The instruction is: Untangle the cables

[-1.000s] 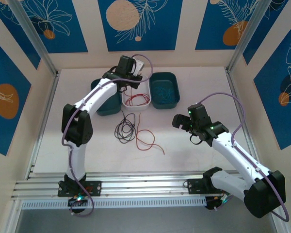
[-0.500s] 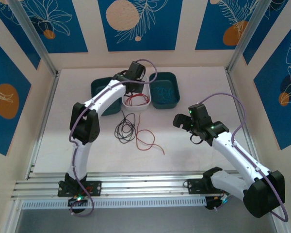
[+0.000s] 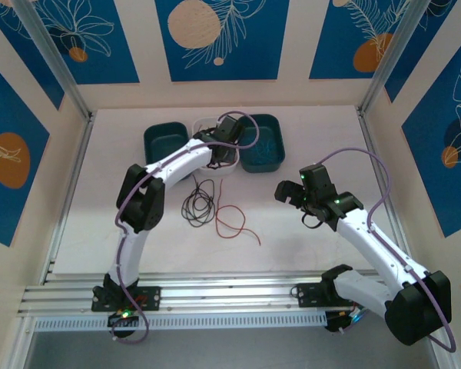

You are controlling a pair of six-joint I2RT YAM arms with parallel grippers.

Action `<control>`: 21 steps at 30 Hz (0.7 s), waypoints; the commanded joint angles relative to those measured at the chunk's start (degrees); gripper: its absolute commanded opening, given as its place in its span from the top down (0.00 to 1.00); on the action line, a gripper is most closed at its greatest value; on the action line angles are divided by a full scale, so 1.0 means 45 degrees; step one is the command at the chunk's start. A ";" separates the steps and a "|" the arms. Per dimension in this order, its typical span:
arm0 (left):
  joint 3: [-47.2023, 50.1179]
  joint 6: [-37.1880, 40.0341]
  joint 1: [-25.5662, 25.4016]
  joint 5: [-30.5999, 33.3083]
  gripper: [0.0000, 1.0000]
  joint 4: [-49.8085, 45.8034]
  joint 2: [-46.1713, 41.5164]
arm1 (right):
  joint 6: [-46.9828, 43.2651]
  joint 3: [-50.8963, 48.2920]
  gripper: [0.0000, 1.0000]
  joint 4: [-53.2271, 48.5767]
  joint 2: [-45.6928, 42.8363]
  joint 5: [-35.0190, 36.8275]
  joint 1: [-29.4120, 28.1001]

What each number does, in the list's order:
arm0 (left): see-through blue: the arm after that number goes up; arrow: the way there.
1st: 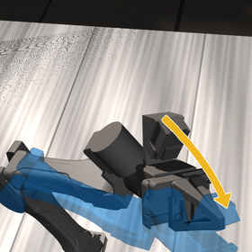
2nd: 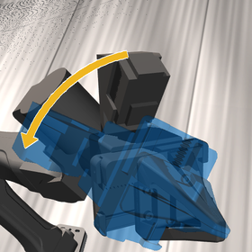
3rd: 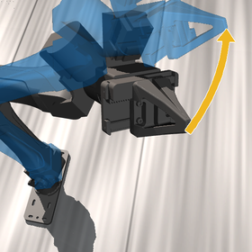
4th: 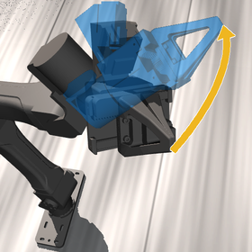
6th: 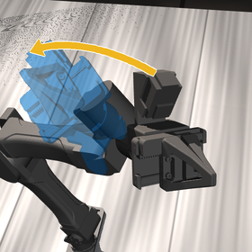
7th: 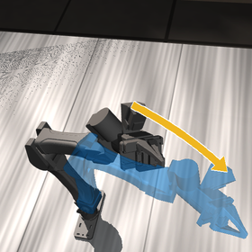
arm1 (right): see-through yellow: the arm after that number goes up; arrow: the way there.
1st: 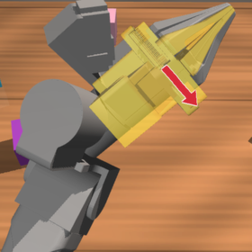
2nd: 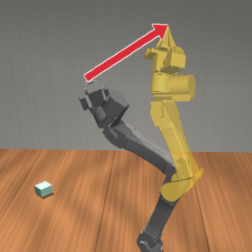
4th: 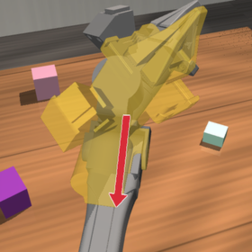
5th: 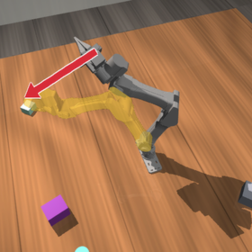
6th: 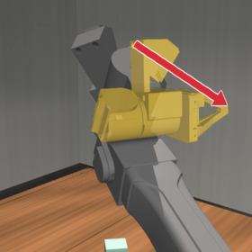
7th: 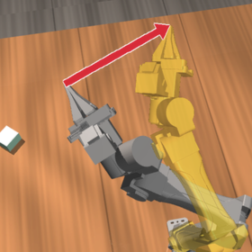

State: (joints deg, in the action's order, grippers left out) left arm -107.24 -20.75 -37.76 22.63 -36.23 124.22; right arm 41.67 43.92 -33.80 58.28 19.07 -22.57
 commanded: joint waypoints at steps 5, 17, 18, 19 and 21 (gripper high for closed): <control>-0.2102 -0.0262 0.0362 -0.0373 1.00 -0.0752 0.1165 | 0.0193 0.0057 0.01 -0.0145 -0.0553 -0.0177 0.0083; -0.2404 0.0037 0.1044 -0.2818 0.64 -0.0017 0.1106 | 0.0151 -0.0148 0.01 -0.0015 -0.0620 -0.0176 0.0152; -0.2308 0.0133 0.1037 -0.2851 0.63 0.0032 0.0950 | 0.0125 -0.0131 0.01 0.0001 -0.0595 -0.0196 0.0141; -0.2205 0.0190 0.1033 -0.2907 0.64 0.0088 0.0795 | 0.0134 -0.0131 0.01 0.0019 -0.0584 -0.0200 0.0144; -0.1956 0.0310 0.1044 -0.3116 0.63 0.0177 0.0401 | 0.0134 -0.0120 0.01 0.0031 -0.0555 -0.0221 0.0142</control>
State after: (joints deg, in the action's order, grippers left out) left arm -116.18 -20.67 -33.10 11.20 -36.38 130.21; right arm 41.67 43.88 -33.91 56.05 19.03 -22.24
